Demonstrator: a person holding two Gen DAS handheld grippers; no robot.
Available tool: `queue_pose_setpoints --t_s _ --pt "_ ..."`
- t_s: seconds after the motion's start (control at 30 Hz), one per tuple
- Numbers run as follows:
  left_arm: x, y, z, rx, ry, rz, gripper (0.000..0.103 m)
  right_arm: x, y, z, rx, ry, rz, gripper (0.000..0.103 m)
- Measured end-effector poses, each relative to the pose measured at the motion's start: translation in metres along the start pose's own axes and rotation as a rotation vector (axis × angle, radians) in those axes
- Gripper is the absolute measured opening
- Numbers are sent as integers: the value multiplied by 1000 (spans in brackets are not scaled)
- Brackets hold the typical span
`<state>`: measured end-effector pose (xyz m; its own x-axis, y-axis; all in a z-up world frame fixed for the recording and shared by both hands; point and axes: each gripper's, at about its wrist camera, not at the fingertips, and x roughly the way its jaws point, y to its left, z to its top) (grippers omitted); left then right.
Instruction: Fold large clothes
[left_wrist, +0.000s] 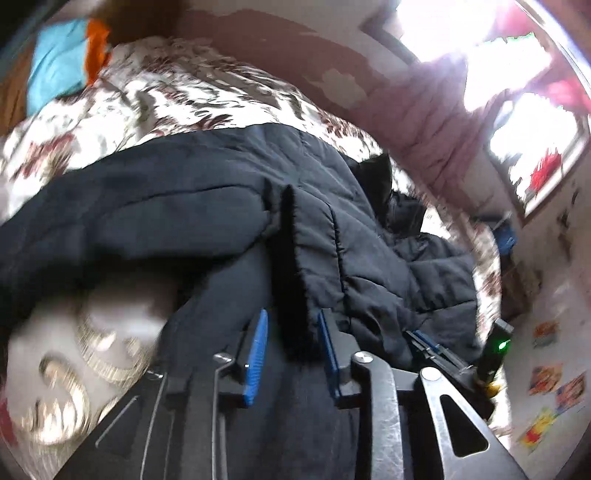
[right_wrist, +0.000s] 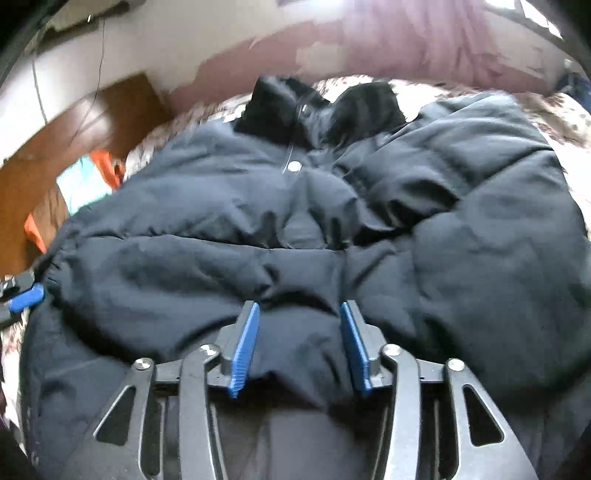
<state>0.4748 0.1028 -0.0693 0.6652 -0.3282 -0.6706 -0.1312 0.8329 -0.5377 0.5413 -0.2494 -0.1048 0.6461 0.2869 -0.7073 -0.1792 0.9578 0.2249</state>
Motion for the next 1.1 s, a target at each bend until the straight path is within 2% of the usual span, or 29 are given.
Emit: queue_pose_setpoints --t_s 0.03,0.07,0.1,0.2,0.23,0.33,0.43,0.47,0.57,0.67,0.77,0.9,1.03,1.07,1.1 --pt "-12 9 -5 -39 -12 -32 36 -6 0 -3 12 -7 10 52" --pt "-17 13 -8 -58 -24 -50 50 -11 1 -5 17 -6 10 55" --pt "-29 23 -15 -84 -54 -79 69 -13 3 -6 16 0 6 57" --pt "-67 54 -35 -156 -178 -100 90 -22 13 -11 -12 17 -18 60" --pt "-80 70 -42 -190 -213 -103 91 -26 19 -11 -33 20 -36 61" --pt "-97 112 -51 -287 -249 -112 91 -36 39 -11 -84 29 -84 66" --pt "-107 164 -61 -439 -273 -109 91 -35 63 1 -104 25 -92 68" --pt "-108 188 -66 -522 -271 -127 91 -33 73 6 -111 21 -86 69" --pt "-109 235 -74 -677 -282 -170 92 -29 102 14 -111 9 -88 70" --pt "-101 268 -73 -762 -279 -239 93 -13 127 23 -81 20 -74 70" --pt "-90 286 -69 -842 -288 -299 93 6 150 33 -100 24 -89 70" --pt "-77 301 -63 -889 -281 -306 93 22 176 51 -129 1 -118 70" --pt "-72 311 -63 -934 -297 -347 92 42 192 65 -127 10 -140 70" --pt "-74 313 -63 -930 -319 -344 89 47 193 65 -123 19 -145 70" --pt "-75 314 -63 -932 -333 -332 81 53 194 65 -114 24 -151 71"
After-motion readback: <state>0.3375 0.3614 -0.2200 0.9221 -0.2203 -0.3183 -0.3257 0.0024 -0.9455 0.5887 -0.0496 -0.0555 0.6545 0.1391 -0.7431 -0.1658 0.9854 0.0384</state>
